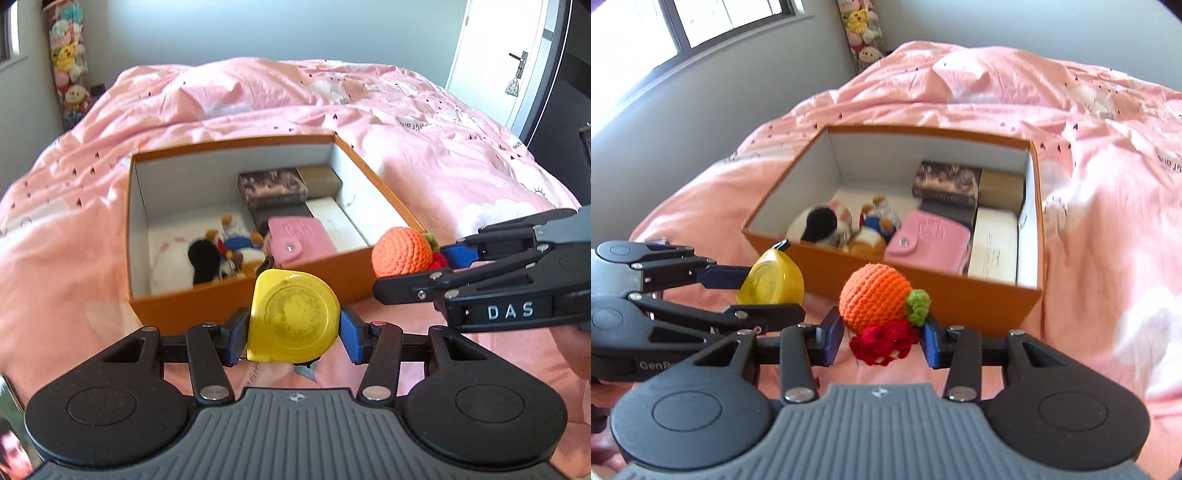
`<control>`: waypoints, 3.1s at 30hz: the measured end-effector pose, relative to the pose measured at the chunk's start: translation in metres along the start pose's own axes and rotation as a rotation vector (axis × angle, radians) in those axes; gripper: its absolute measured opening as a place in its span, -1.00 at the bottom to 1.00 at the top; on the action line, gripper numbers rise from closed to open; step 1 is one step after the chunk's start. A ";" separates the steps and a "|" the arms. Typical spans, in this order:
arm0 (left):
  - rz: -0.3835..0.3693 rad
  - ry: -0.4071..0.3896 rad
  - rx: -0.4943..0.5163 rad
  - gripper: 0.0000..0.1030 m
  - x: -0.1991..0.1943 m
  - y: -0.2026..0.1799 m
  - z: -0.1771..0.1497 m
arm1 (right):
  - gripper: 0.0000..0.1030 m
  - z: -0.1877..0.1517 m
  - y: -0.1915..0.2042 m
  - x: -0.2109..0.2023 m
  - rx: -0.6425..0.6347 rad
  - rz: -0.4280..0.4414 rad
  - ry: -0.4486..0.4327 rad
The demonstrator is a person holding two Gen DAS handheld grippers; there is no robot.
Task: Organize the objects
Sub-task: 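Carry the tape measure and crocheted fruit with both tools into the shoebox, then lower both items into the shoebox and open both tools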
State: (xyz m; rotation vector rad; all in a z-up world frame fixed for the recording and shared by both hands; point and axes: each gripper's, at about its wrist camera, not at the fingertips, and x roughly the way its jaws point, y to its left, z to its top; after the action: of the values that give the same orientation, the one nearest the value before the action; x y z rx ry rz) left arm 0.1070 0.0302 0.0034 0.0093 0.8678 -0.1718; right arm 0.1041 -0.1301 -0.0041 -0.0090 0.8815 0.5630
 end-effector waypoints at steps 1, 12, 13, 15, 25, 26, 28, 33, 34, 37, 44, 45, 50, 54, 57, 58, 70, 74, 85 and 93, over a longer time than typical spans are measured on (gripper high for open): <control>0.005 -0.008 0.012 0.14 0.001 0.002 0.005 | -0.12 0.007 0.000 0.001 0.003 0.007 -0.011; 0.080 -0.006 0.182 0.14 0.024 0.037 0.055 | -0.12 0.076 -0.012 0.037 0.021 0.102 -0.029; 0.088 0.000 0.210 0.14 0.029 0.039 0.058 | -0.12 0.082 -0.012 0.042 0.014 0.108 -0.025; 0.109 0.016 0.281 0.14 0.041 0.041 0.066 | -0.12 0.093 -0.012 0.053 -0.013 0.114 -0.023; 0.145 0.142 0.477 0.14 0.105 0.062 0.087 | -0.12 0.131 -0.003 0.127 -0.336 0.060 0.031; 0.147 0.148 0.490 0.14 0.110 0.063 0.088 | -0.12 0.133 -0.003 0.133 -0.363 0.058 0.033; 0.151 0.155 0.516 0.14 0.117 0.065 0.091 | -0.12 0.136 -0.001 0.145 -0.429 0.043 0.046; 0.153 0.180 0.591 0.14 0.134 0.069 0.092 | -0.12 0.143 0.000 0.169 -0.550 0.040 0.066; 0.148 0.186 0.603 0.14 0.137 0.070 0.092 | -0.12 0.144 -0.001 0.172 -0.565 0.049 0.072; 0.140 0.210 0.632 0.14 0.147 0.074 0.092 | -0.12 0.145 -0.001 0.185 -0.616 0.071 0.090; 0.121 0.263 0.673 0.15 0.165 0.084 0.095 | -0.12 0.141 0.002 0.210 -0.716 0.082 0.137; 0.119 0.271 0.676 0.15 0.167 0.085 0.095 | -0.12 0.142 0.003 0.212 -0.724 0.086 0.133; 0.108 0.302 0.698 0.15 0.171 0.087 0.094 | -0.11 0.137 0.011 0.225 -0.791 0.082 0.139; 0.121 0.307 0.712 0.15 0.172 0.087 0.092 | -0.10 0.137 0.009 0.231 -0.767 0.095 0.147; 0.129 0.306 0.724 0.15 0.172 0.087 0.091 | -0.03 0.136 0.007 0.232 -0.755 0.092 0.138; 0.131 0.309 0.725 0.15 0.172 0.087 0.091 | 0.00 0.135 0.006 0.230 -0.757 0.088 0.130; 0.108 0.341 0.693 0.16 0.169 0.090 0.099 | 0.18 0.127 -0.005 0.187 -0.685 0.059 0.068; 0.080 0.372 0.651 0.11 0.173 0.089 0.105 | 0.18 0.128 -0.012 0.181 -0.621 0.056 0.070; 0.092 0.308 0.613 0.15 0.127 0.087 0.107 | 0.27 0.130 -0.022 0.148 -0.430 0.079 0.049; 0.136 0.217 0.561 0.32 0.049 0.078 0.108 | 0.48 0.130 -0.010 0.103 -0.332 0.052 0.006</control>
State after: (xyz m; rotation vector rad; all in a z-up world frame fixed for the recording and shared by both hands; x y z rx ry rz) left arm 0.2318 0.0911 0.0308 0.6192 1.0082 -0.2860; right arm 0.2548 -0.0606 0.0029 -0.2898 0.7873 0.7537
